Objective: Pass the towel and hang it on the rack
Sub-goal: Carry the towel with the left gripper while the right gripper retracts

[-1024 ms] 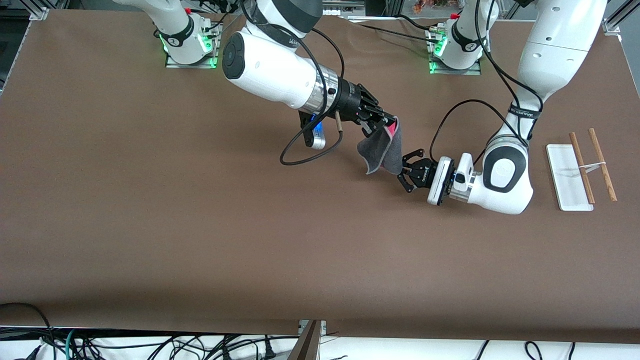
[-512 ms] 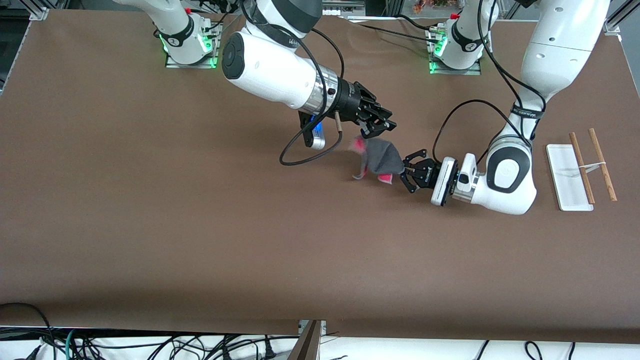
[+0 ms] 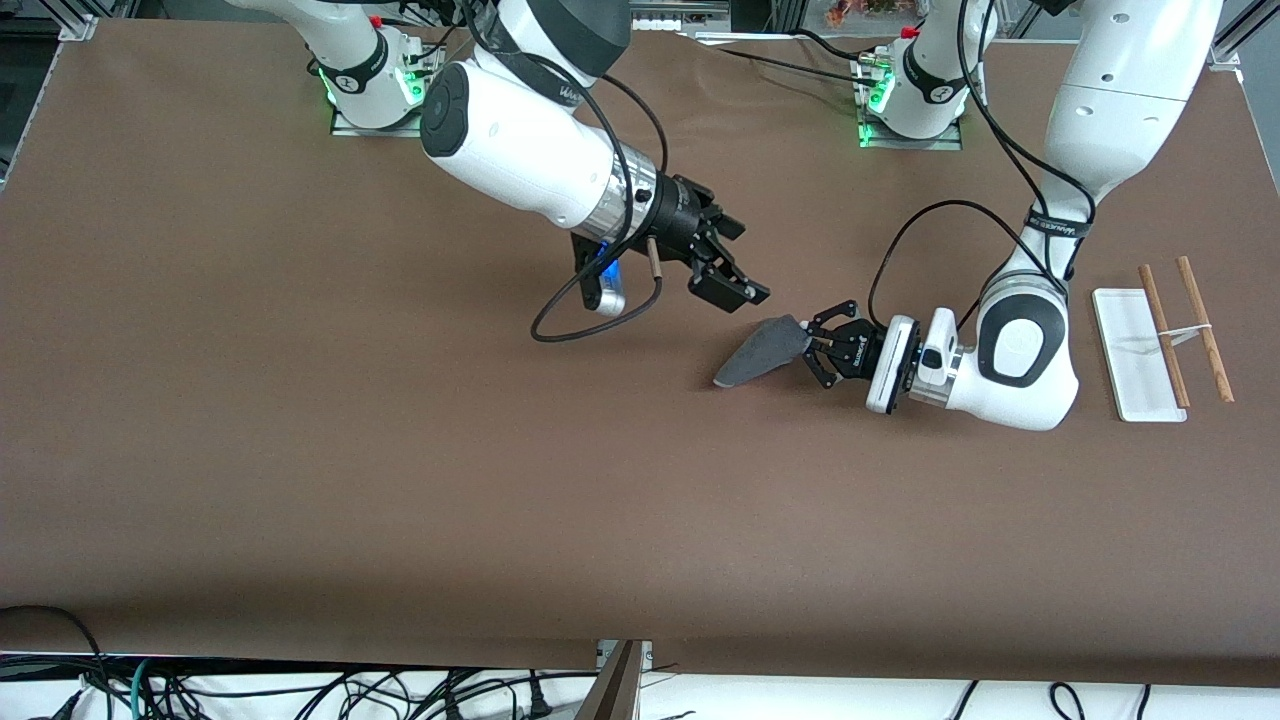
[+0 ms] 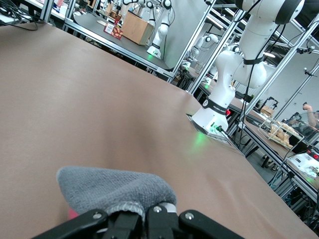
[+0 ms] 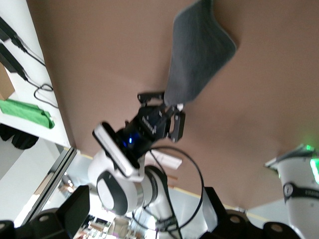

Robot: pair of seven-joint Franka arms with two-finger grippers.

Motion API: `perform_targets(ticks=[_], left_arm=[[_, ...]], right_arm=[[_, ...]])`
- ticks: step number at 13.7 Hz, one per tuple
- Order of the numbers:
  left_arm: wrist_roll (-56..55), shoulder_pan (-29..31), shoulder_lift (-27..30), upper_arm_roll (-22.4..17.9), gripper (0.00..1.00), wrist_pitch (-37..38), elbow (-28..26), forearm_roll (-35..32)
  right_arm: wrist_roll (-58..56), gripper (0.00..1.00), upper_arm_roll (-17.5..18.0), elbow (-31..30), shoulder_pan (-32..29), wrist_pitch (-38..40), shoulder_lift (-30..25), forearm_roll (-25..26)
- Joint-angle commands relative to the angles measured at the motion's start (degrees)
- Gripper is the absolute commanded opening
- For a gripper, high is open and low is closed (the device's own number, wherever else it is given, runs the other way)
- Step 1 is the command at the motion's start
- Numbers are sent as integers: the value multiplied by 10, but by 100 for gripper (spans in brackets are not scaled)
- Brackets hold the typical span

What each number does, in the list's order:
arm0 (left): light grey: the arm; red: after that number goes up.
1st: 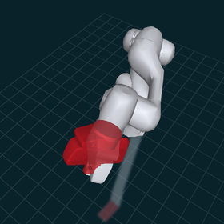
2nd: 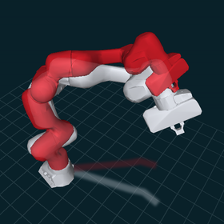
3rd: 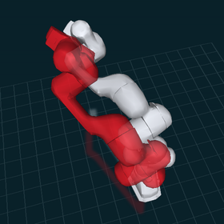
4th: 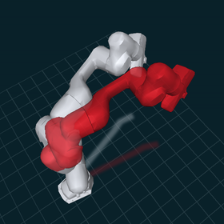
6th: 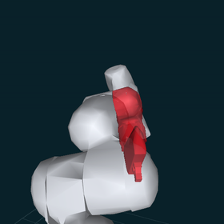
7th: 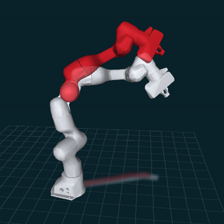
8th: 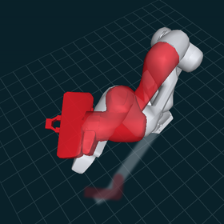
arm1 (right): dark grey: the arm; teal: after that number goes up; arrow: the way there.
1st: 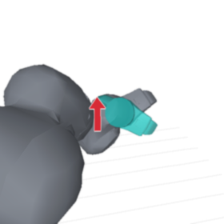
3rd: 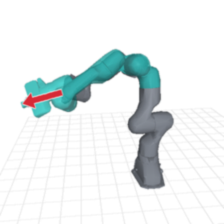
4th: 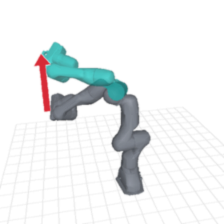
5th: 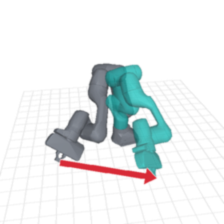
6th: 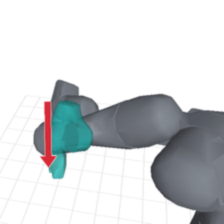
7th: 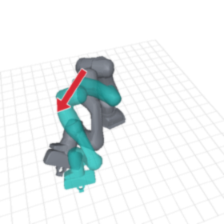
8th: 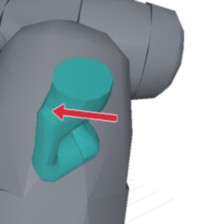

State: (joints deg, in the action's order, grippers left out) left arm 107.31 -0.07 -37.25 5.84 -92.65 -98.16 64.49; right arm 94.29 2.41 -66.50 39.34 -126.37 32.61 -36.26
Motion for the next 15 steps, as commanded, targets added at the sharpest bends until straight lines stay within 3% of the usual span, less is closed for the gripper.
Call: perform_targets(ticks=[1,5,9,12,14,15], left_arm=[[9,7,10,-3,0,8,32,-29],[-2,30,12,-5,0,13,111,-137],[-89,70,11,-5,0,92,171,-250],[-137,104,11,-7,0,131,203,-335],[-168,122,11,-18,0,160,241,-399],[-183,125,12,-34,0,178,273,-450]], right_arm=[[-78,100,-3,3,-25,84,-11,49],[-277,100,-83,-94,-27,189,-97,48],[-436,100,-157,-183,-26,262,-177,57],[-596,100,-180,-274,-47,274,-259,164],[-722,100,-170,-281,-118,316,-278,202],[-795,100,-151,-281,-162,323,-283,252]])
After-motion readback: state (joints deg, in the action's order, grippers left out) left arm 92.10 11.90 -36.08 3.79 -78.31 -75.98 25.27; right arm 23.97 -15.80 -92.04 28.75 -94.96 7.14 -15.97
